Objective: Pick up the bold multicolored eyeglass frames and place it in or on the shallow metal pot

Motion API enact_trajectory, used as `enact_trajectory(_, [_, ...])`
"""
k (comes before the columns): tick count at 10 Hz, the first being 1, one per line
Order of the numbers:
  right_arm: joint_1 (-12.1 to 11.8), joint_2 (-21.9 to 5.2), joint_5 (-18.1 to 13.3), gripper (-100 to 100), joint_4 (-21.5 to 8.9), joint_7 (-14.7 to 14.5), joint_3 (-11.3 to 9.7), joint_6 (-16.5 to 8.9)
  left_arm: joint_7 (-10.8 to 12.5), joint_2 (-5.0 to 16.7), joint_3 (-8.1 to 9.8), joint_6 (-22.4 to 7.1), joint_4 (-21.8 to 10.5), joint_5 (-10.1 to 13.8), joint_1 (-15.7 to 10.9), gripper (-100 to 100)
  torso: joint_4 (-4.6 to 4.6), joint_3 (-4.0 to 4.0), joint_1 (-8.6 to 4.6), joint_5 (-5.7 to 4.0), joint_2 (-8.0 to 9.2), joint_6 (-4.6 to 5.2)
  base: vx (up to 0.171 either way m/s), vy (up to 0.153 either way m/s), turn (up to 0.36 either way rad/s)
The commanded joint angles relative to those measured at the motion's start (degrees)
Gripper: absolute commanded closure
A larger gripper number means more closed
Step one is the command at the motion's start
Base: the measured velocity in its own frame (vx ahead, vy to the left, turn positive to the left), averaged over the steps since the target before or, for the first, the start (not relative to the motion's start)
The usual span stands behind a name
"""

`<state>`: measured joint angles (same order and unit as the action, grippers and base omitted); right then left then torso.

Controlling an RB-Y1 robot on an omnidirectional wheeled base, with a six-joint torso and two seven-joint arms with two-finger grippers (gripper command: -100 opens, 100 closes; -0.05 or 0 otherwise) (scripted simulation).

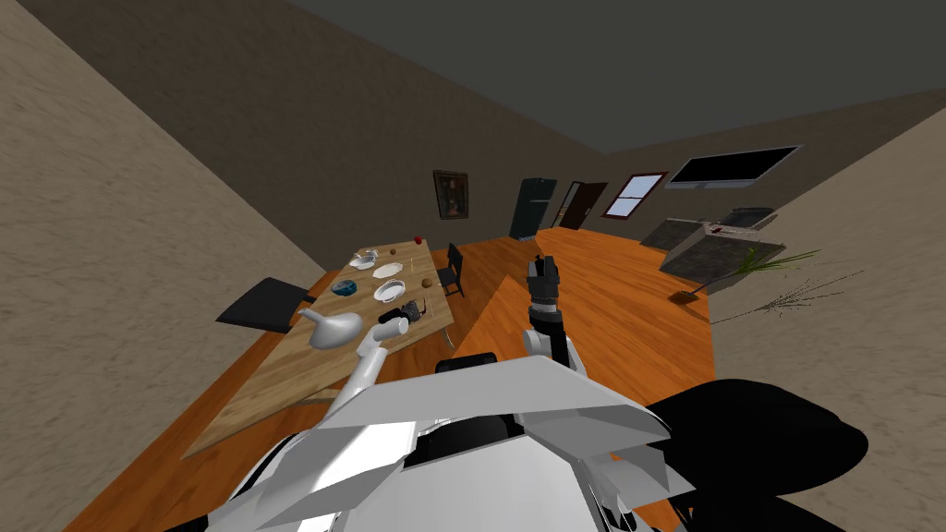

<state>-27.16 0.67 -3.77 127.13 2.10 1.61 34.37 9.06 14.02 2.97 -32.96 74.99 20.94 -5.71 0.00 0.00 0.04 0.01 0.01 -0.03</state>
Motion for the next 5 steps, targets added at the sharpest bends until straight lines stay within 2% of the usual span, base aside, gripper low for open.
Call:
enact_trajectory(1, [0.0, 0.0, 0.0, 0, 0.0, 0.0, 0.0, 0.0, 0.2, 0.7, 0.21, -2.9, -2.6, 1.1, -1.6, -100, 0.0, 0.0, 0.0, 0.0, 0.0, 0.0, -0.008, 0.012, -0.053])
enact_trajectory(5, [0.0, 0.0, 0.0, 0, 0.0, 0.0, 0.0, 0.0, 0.5, 2.3, 0.53, -7.8, -7.8, 3.2, -4.8, -100, 0.0, 0.01, -0.01, 0.0, 0.01, -0.01, -0.007, 0.009, -0.036])
